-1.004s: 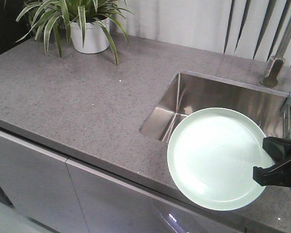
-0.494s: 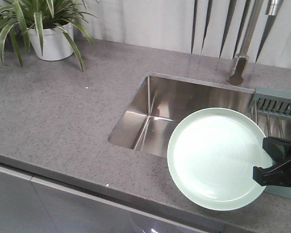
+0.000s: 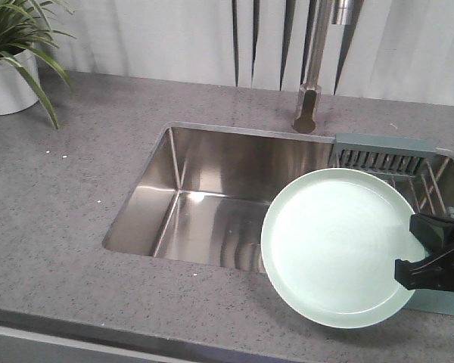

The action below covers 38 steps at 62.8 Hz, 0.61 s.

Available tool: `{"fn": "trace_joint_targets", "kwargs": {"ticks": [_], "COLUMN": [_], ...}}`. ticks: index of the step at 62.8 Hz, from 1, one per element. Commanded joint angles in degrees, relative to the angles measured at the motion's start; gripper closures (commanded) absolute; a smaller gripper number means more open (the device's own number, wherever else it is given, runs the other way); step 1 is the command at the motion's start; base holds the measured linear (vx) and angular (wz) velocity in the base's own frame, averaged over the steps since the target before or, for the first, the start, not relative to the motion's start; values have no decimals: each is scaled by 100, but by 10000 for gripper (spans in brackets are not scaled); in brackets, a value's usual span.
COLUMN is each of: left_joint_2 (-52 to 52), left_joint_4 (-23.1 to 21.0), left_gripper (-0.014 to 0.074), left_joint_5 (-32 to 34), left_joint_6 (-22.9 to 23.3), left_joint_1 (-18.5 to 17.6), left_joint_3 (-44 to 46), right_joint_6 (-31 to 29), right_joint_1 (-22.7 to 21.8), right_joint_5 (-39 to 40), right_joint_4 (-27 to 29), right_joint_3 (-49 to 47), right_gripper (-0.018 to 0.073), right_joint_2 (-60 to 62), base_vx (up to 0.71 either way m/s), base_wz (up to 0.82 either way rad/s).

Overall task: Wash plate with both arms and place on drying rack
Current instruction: 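Drive along the counter to the sink holding the plate in the right gripper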

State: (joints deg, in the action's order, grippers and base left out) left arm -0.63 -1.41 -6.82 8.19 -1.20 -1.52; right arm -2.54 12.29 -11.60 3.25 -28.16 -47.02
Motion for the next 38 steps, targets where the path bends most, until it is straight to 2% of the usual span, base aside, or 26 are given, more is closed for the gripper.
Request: {"fn": "trace_joint_targets", "kwargs": {"ticks": [1, 38], "left_joint_2": [-94, -94], "left_joint_4": [-45, -45], "left_gripper": [602, 602], "left_joint_5": [398, 398], "left_joint_6": [49, 49], "left_joint_1": [-7, -7], "left_joint_3": [-86, -86], "right_joint_6": [-38, -38], "right_joint_1": [-19, -19], "right_joint_5": [439, 439], "right_joint_4": [-18, -18], "right_joint_3": [-168, -168], "right_gripper": [568, 568], "right_joint_2": [62, 62], "base_vx": [6, 5], "base_wz": [-26, -19]}}
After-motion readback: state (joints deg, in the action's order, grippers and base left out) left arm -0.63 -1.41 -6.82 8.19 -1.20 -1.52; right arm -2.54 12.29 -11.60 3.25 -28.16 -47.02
